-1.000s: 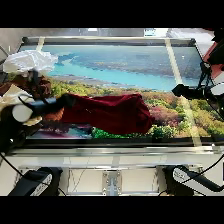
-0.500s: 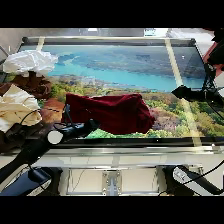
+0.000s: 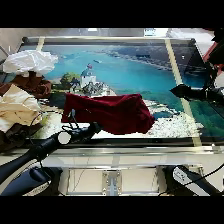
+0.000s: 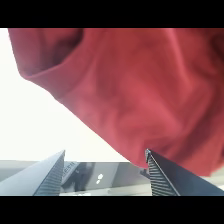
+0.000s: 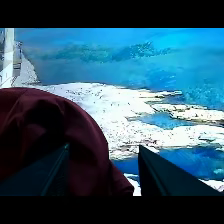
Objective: Fold the shirts.
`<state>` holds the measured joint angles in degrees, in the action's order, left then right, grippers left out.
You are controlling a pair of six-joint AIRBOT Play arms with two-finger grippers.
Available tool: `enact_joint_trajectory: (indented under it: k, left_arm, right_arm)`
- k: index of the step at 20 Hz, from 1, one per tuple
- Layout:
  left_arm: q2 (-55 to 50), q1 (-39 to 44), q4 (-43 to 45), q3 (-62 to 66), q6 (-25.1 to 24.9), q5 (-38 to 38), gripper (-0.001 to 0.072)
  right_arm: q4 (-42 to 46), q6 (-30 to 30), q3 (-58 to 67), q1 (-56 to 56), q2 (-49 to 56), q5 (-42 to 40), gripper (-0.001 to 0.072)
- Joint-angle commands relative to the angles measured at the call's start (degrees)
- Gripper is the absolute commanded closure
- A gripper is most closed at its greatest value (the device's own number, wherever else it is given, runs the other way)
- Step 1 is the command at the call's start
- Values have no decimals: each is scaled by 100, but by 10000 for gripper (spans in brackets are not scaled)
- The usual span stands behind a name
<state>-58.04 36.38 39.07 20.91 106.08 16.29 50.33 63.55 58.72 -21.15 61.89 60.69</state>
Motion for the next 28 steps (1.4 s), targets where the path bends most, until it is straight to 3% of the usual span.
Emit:
enact_joint_trajectory:
  k: [1, 7, 9, 12, 16, 19, 21, 24, 28]
  left_arm:
    - [-356, 15, -31, 0, 68, -214, 163]
    - [-970, 13, -179, 501, 63, -791, 222]
    - [-1318, 15, -181, 800, 66, -667, 251]
    - [-1738, 15, -179, 1123, 63, -424, 695]
    - [-1613, 2, -170, 1456, 37, -350, 696]
    - [-1198, -2, -153, 1644, -476, -411, 696]
    - [-942, -2, -149, 1672, -595, -483, 696]
    - [-796, -2, -155, 1679, -603, -463, 696]
    - [-789, -2, -155, 1679, -603, -459, 696]
  right_arm:
    - [-46, -37, -2, -4, -136, 13, 227]
    - [-221, -39, -2, -4, -260, 31, 228]
    - [-289, -39, -2, -4, -260, 59, 228]
    - [-295, -39, -2, -4, -260, 212, 228]
    - [363, 313, -295, -4, -260, 581, 228]
    - [780, 660, -1447, -4, -254, 588, 227]
    - [354, 848, -2378, 2, -234, 232, 227]
    - [-758, 391, -3318, 144, -138, -337, 242]
    - [-1005, 404, -3657, 756, -35, -833, 254]
